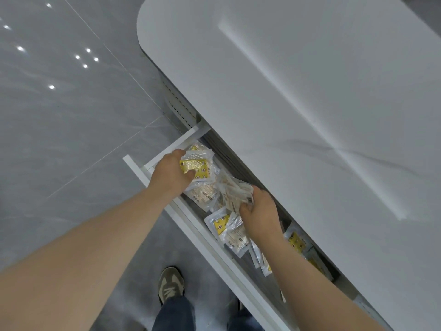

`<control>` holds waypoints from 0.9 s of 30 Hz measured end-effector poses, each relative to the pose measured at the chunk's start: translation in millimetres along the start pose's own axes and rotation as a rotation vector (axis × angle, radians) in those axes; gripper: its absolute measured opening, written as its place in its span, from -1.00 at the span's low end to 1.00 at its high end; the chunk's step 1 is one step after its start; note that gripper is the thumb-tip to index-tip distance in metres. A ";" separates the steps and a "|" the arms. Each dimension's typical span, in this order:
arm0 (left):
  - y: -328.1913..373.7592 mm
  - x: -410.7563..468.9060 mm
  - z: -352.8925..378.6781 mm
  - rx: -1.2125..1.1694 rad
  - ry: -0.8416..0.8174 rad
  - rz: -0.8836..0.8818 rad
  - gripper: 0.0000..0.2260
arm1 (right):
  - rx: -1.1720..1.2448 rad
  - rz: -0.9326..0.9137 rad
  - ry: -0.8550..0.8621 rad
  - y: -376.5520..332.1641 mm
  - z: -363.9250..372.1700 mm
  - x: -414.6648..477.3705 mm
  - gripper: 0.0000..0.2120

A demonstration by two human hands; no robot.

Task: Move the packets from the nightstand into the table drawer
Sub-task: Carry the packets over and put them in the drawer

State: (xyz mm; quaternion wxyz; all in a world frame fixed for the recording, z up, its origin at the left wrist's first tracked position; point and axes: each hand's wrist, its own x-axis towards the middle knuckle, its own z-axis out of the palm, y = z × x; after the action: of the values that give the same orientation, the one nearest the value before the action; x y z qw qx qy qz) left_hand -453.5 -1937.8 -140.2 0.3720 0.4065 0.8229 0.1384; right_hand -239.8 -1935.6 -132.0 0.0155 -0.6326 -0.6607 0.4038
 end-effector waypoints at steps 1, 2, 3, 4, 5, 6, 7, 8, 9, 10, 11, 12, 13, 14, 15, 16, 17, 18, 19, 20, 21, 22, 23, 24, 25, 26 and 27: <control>-0.8 -1.2 -0.3 0.003 0.002 0.010 -0.52 | 0.012 0.008 0.004 -2.1 1.3 2.0 -0.74; -2.5 -2.4 -0.5 0.003 0.005 0.016 -0.54 | 0.028 0.021 0.004 -4.1 2.6 3.8 -0.71; -4.5 -4.7 -0.2 -0.002 0.009 0.021 -0.56 | 0.041 0.036 0.001 -6.0 4.3 5.4 -0.69; -6.7 -7.5 0.2 -0.011 0.014 0.023 -0.57 | 0.047 0.043 -0.002 -7.4 6.2 7.1 -0.68; -8.8 -10.4 0.8 -0.022 0.020 0.028 -0.59 | 0.039 0.050 -0.007 -8.7 8.0 8.4 -0.67; -11.1 -13.5 1.9 -0.030 0.027 0.040 -0.60 | 0.027 0.054 -0.012 -9.3 9.9 9.4 -0.68; -13.4 -16.5 3.3 -0.032 0.033 0.059 -0.62 | 0.015 0.060 -0.019 -9.4 12.1 10.3 -0.69; -15.7 -19.1 4.6 -0.029 0.039 0.082 -0.63 | 0.010 0.059 -0.026 -9.7 14.6 10.8 -0.71; -18.0 -21.4 5.7 -0.022 0.043 0.106 -0.64 | 0.008 0.061 -0.035 -9.7 17.4 10.7 -0.72; -19.9 -23.4 6.5 -0.013 0.044 0.128 -0.64 | 0.007 0.060 -0.042 -9.5 20.3 10.1 -0.73; -21.3 -25.2 6.9 -0.004 0.042 0.151 -0.64 | 0.012 0.063 -0.047 -9.5 23.3 9.3 -0.74; -22.6 -26.7 7.0 0.003 0.042 0.174 -0.64 | 0.026 0.067 -0.051 -9.7 25.7 8.4 -0.74; -23.4 -28.5 7.2 0.005 0.043 0.192 -0.64 | 0.048 0.076 -0.055 -10.2 28.0 7.4 -0.74; -24.2 -30.2 7.3 0.002 0.047 0.203 -0.64 | 0.072 0.083 -0.055 -10.4 30.5 6.7 -0.74; -24.8 -31.3 7.4 0.001 0.054 0.210 -0.64 | 0.096 0.092 -0.047 -11.2 32.5 6.7 -0.72; -25.3 -32.4 8.0 0.005 0.060 0.214 -0.64 | 0.115 0.100 -0.032 -11.6 34.1 6.9 -0.71; -25.7 -33.3 9.0 0.016 0.063 0.218 -0.64 | 0.124 0.112 -0.017 -11.6 35.6 7.8 -0.69; -25.8 -34.4 10.3 0.032 0.063 0.224 -0.64 | 0.121 0.125 -0.003 -11.4 36.5 8.6 -0.68; -25.7 -35.8 11.8 0.048 0.062 0.229 -0.64 | 0.107 0.137 0.005 -10.3 36.9 9.2 -0.66; -25.4 -37.0 13.4 0.062 0.062 0.233 -0.65 | 0.088 0.143 0.014 -9.2 36.8 9.6 -0.63; -24.8 -38.7 15.3 0.071 0.060 0.232 -0.65 | 0.072 0.149 0.026 -7.1 36.1 9.4 -0.61; -23.9 -40.9 17.2 0.076 0.058 0.229 -0.65 | 0.064 0.161 0.042 -4.5 34.7 8.9 -0.59; -22.4 -43.5 19.5 0.081 0.054 0.228 -0.65 | 0.058 0.177 0.059 -0.9 32.4 7.7 -0.57; -21.5 -45.5 21.5 0.086 0.049 0.227 -0.65 | 0.042 0.191 0.072 2.8 30.5 6.6 -0.56; -21.0 -47.3 23.2 0.091 0.041 0.223 -0.64 | 0.016 0.200 0.078 6.2 28.7 4.8 -0.58; -20.0 -49.7 25.3 0.095 0.035 0.220 -0.64 | -0.015 0.205 0.077 10.1 26.3 1.8 -0.60; -19.0 -51.5 27.0 0.100 0.031 0.217 -0.64 | -0.044 0.211 0.067 14.1 24.4 -1.0 -0.61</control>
State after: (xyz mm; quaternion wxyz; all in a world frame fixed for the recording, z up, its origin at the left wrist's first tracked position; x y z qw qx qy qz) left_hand -424.5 -1991.5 -143.1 0.3214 0.5091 0.7856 0.1427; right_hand -241.0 -1950.8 -155.8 -0.0188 -0.7120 -0.5982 0.3671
